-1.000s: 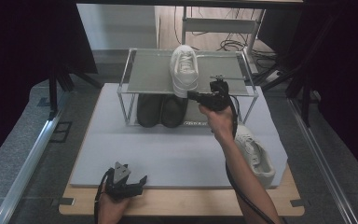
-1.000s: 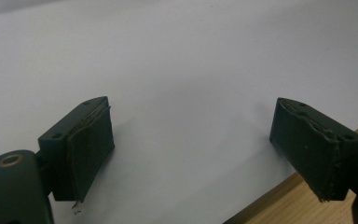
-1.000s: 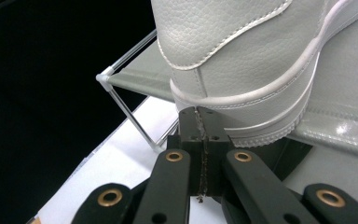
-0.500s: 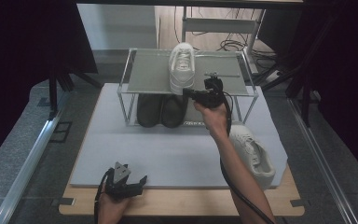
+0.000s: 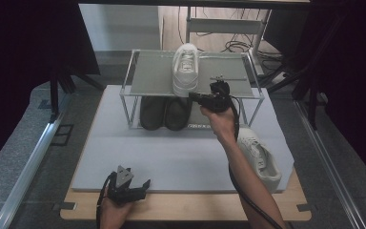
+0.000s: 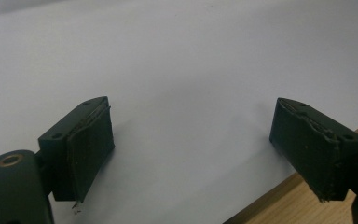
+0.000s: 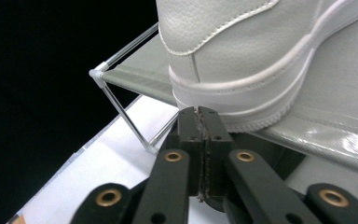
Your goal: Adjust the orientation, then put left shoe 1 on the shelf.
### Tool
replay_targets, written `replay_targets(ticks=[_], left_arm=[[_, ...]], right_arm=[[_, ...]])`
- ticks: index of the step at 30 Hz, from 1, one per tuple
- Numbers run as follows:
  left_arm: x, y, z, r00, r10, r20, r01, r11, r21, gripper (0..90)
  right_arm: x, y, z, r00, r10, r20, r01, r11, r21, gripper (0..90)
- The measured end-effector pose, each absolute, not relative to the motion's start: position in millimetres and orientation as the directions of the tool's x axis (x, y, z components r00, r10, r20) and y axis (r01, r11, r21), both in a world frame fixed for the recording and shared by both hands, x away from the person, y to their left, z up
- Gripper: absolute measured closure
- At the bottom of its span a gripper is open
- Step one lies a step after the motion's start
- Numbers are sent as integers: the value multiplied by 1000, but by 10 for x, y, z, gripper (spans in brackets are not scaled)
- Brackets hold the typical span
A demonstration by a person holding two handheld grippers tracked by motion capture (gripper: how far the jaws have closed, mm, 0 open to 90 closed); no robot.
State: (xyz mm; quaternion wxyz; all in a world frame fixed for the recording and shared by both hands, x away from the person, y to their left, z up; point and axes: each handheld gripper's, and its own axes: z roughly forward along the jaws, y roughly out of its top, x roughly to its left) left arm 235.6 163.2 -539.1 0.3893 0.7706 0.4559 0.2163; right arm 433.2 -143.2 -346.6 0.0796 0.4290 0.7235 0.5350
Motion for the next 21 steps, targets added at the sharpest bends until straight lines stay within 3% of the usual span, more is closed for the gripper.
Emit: replay_targets(ticks=[4, 15, 21], left_arm=[[2355, 1632, -5391, 491, 871, -22, 534, -281, 797, 131], [2354, 1630, -5391, 490, 871, -21, 534, -281, 797, 132], [2354, 1631, -5390, 490, 871, -22, 534, -281, 797, 132]], right_arm=[[4273, -1480, -3462, -623, 713, 321, 521, 72, 851, 820], [4115, -1530, -3489, -649, 731, 212, 456, 151, 877, 545], [4058, -1565, -3508, -667, 727, 165, 430, 194, 881, 463]])
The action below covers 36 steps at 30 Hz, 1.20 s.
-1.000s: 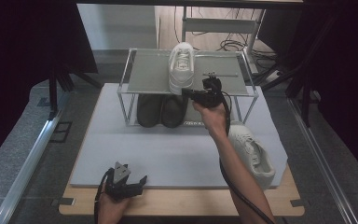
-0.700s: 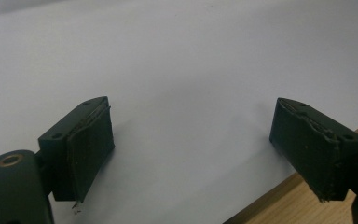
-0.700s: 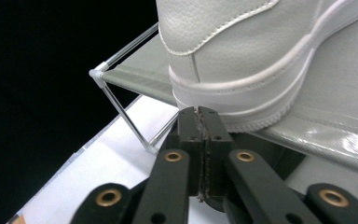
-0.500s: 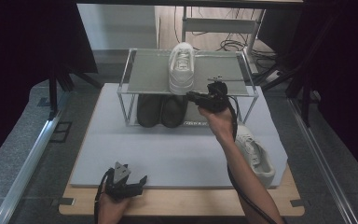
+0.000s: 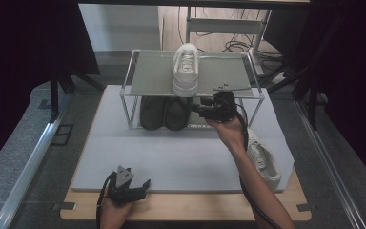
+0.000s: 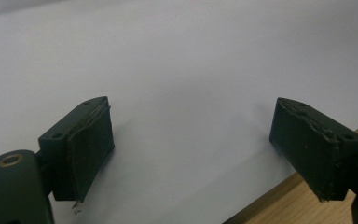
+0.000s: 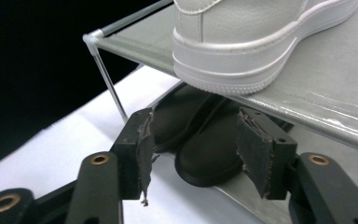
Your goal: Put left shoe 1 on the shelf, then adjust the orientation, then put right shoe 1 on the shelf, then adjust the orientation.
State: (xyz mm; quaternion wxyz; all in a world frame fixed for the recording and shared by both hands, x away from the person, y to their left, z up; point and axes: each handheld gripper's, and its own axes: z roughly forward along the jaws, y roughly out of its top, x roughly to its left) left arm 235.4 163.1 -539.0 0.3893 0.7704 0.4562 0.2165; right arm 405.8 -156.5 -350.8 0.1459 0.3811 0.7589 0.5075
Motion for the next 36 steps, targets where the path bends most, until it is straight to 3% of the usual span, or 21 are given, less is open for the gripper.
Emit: replay_targets(ticks=[10, 29, 36], left_arm=[[2353, 1631, -5390, 490, 871, -21, 534, -281, 797, 133], [2351, 1629, -5389, 489, 872, -19, 534, -282, 797, 133], [2352, 1629, -5389, 489, 872, -19, 534, -282, 797, 134]], right_arm=[[3895, -1632, -3512, -700, 711, 67, 374, 284, 883, 356], [3592, -1821, -3616, -726, 688, 3, 362, 378, 852, 145], [3510, -1929, -3684, -729, 684, 5, 384, 403, 830, 129]])
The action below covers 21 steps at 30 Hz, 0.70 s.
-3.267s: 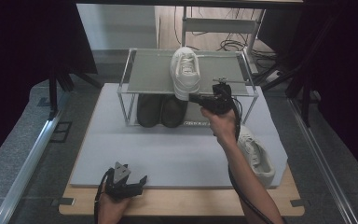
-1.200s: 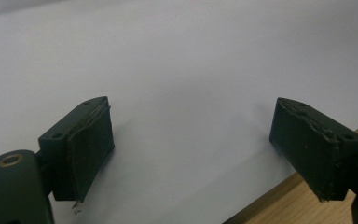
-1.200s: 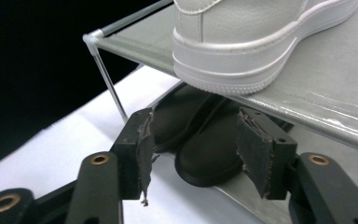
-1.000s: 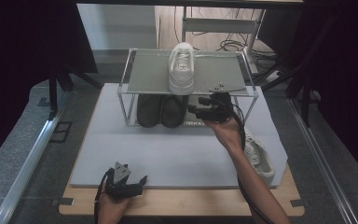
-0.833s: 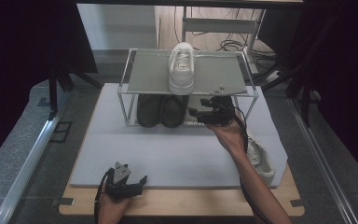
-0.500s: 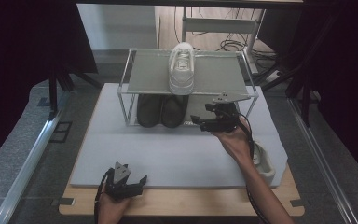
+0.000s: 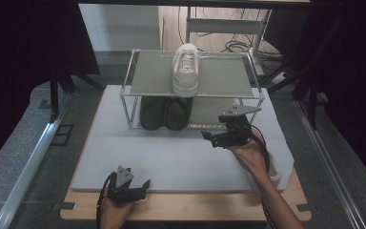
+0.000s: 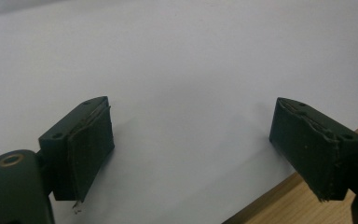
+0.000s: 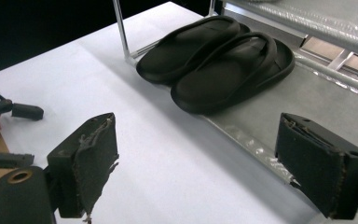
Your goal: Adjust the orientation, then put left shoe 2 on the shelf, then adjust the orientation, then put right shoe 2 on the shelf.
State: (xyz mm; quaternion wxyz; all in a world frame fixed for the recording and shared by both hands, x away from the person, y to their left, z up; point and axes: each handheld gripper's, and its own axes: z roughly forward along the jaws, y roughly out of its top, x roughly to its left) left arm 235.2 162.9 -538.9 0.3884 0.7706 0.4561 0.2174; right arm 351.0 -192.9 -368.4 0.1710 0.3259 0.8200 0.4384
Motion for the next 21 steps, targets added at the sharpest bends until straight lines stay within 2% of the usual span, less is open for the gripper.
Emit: replay_targets(ticks=[14, 21], left_arm=[[2351, 1629, -5390, 489, 872, -20, 534, -281, 798, 134], [2352, 1629, -5391, 490, 872, -20, 534, -281, 798, 134]], right_arm=[[3371, -2147, -3814, -725, 689, -18, 403, 445, 800, 40], [3305, -2304, -3852, -711, 703, -14, 415, 436, 798, 23]])
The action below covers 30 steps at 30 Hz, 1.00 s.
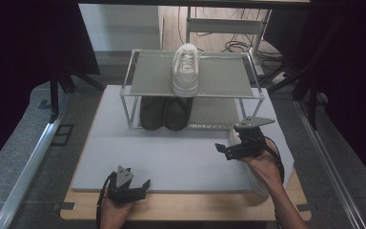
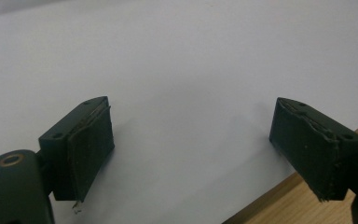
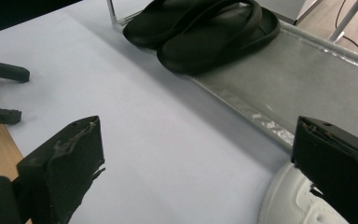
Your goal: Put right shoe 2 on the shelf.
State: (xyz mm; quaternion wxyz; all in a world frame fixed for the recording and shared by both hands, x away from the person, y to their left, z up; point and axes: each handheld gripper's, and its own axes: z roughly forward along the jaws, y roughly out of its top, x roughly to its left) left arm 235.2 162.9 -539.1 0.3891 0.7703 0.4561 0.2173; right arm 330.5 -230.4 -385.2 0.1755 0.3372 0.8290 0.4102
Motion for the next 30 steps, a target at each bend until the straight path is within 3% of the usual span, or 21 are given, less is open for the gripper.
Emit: replay_targets(ticks=[30], left_arm=[[2351, 1627, -5391, 488, 873, -23, 535, -278, 798, 133]], right_arm=[[3095, -3053, -3935, -554, 831, 41, 561, 337, 756, 29]])
